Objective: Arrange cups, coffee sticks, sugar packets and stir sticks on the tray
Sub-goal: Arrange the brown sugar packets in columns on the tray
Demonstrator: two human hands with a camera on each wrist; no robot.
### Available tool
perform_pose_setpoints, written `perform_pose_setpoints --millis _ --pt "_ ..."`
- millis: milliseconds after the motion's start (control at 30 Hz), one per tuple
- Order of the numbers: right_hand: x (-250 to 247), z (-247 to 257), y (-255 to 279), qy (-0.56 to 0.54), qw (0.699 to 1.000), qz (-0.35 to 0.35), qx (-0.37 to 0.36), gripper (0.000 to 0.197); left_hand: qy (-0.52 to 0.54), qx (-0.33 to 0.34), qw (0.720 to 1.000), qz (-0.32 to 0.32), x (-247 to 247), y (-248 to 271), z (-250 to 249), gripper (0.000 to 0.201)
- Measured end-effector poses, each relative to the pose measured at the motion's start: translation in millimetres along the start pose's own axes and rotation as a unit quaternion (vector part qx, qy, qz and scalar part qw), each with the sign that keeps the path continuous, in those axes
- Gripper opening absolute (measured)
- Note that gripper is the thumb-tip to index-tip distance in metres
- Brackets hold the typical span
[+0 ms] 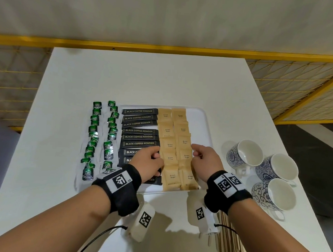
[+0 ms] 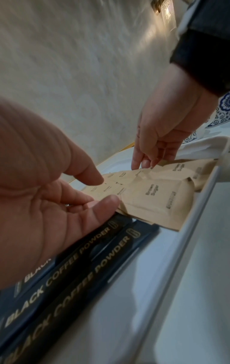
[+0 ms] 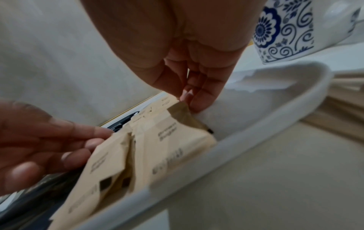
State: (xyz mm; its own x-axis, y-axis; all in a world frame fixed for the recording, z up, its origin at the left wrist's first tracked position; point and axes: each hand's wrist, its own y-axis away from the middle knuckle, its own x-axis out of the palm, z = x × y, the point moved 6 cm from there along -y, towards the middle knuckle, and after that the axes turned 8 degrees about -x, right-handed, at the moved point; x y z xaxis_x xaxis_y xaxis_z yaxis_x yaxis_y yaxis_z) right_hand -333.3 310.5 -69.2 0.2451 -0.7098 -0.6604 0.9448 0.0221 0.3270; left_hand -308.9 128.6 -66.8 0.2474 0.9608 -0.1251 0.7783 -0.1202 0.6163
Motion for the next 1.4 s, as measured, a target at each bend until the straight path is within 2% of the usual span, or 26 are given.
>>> perform_pose_setpoints --millis 267,433,500,600,767,1000,1233,1400 --pt "-6 6 -14 -0.006 1.0 -0.007 0.016 0.054 0.005 -0.005 1.0 -0.009 -2 -5 1 0.032" --pt "-6 11 -18 -0.004 1.0 -0.004 0.005 0.049 0.022 -0.038 0.999 -0.014 -1 -10 1 0.047" --pt "-6 5 -18 -0.014 1.0 -0.012 0.018 0.052 0.023 -0.034 0.999 -0.017 0 -10 1 0.042" --pt "-9 -10 -9 -0.048 0.997 -0.039 0.039 0.052 0.036 -0.032 0.999 -0.024 0 -8 4 0.051" --pt "-9 -25 16 -0.061 0.997 -0.03 0.042 0.046 0.034 -0.027 0.999 -0.019 5 0 11 0.038" --pt "-1 -26 29 -0.071 0.997 -0.025 0.031 0.042 -0.043 0.001 0.999 -0.031 8 3 16 0.027" --pt "-4 -26 38 -0.087 0.995 -0.031 0.029 0.042 -0.043 0.015 0.998 -0.05 11 11 13 0.028" --pt "-27 -27 55 -0.105 0.992 -0.07 0.01 0.035 -0.028 0.024 0.998 -0.045 14 23 10 0.026"
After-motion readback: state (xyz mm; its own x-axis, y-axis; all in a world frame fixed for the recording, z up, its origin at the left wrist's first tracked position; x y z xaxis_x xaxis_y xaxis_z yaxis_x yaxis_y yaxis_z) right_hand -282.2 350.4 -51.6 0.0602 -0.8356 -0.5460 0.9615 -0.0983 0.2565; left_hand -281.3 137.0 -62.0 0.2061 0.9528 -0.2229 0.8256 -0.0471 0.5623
